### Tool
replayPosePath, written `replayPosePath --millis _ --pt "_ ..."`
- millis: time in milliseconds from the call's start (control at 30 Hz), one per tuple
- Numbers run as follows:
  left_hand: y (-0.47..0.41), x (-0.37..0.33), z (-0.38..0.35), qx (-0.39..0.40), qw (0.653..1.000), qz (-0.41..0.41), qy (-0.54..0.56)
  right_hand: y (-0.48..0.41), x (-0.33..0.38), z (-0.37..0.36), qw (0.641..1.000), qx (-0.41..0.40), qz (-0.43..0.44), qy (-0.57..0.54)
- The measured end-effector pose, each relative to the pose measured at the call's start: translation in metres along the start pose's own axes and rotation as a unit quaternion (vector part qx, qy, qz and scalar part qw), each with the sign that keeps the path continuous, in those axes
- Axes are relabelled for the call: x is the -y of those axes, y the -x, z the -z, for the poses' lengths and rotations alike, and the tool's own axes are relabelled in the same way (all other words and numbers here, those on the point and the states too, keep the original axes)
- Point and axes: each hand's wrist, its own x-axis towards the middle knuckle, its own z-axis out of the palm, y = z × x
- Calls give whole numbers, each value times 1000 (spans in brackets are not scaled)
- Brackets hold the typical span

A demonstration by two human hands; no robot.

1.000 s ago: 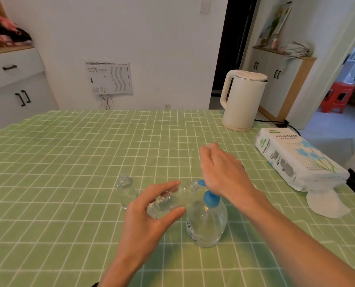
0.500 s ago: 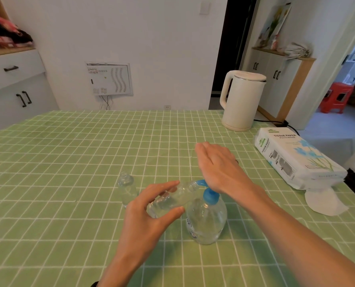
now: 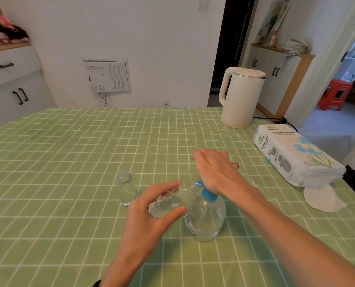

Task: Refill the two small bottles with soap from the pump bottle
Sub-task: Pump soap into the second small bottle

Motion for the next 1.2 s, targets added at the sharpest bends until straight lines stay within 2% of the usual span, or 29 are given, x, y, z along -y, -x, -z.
replayPosePath --millis 233,533,833,1200 --pt "-3 -3 3 -8 1000 -7 -8 -2 5 11 999 -36 27 10" --pt "-1 -2 1 -3 1000 -4 -1 0 0 -1 1000 -7 3 0" --pt "-3 -2 3 -11 1000 -5 0 0 5 10 999 -41 20 -8" --pt "-1 -1 1 -2 1000 -6 1 1 -2 -2 1000 -11 4 -22"
